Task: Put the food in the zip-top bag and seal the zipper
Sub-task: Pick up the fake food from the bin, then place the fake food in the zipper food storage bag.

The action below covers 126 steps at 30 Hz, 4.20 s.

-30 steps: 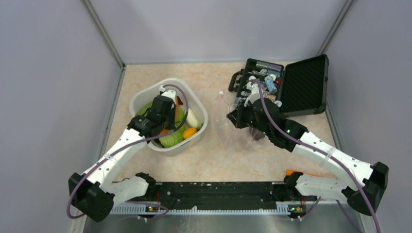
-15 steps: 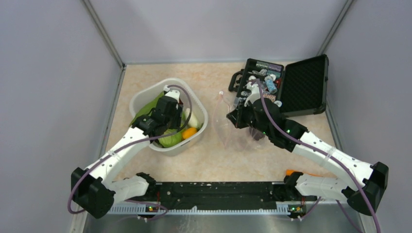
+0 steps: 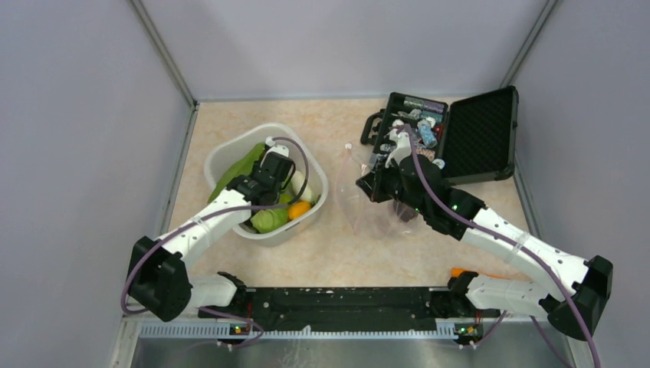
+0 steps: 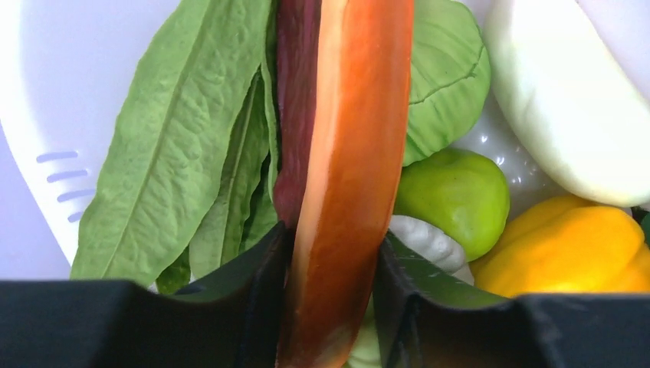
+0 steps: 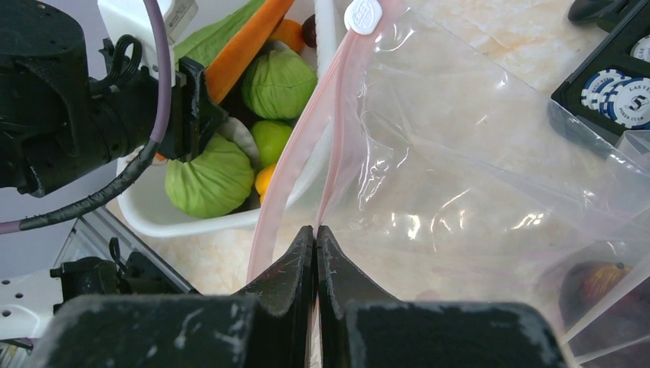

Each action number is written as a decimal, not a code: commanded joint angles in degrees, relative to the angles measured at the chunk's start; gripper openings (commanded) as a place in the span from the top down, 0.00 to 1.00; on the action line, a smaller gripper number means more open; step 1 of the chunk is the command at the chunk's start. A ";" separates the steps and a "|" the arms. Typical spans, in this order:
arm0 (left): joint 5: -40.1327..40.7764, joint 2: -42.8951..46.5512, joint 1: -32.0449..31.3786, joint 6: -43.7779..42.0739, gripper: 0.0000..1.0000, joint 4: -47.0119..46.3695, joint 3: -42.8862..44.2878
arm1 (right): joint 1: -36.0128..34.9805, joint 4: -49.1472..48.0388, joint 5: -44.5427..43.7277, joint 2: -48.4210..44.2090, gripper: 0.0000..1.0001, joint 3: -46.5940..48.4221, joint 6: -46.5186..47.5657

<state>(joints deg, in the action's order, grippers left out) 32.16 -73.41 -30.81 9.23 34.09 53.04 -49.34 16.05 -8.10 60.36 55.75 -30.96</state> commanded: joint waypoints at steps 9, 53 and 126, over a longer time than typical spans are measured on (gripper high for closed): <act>2.38 15.31 -0.44 1.93 0.80 0.11 1.35 | 0.01 -2.23 0.34 -1.00 1.00 -0.47 -0.32; -73.18 24.79 -0.36 32.10 1.00 -2.81 -0.07 | -0.33 -8.79 -1.20 -3.32 1.00 -3.39 4.60; -81.62 5.05 0.89 40.38 0.97 -3.82 7.13 | -18.70 -17.55 -11.25 -3.63 1.00 -3.44 19.05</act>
<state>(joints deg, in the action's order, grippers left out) -43.55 -67.72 -30.11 52.71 29.32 58.83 -67.35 2.44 -20.38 57.91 49.58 -12.14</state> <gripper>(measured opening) 0.293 0.005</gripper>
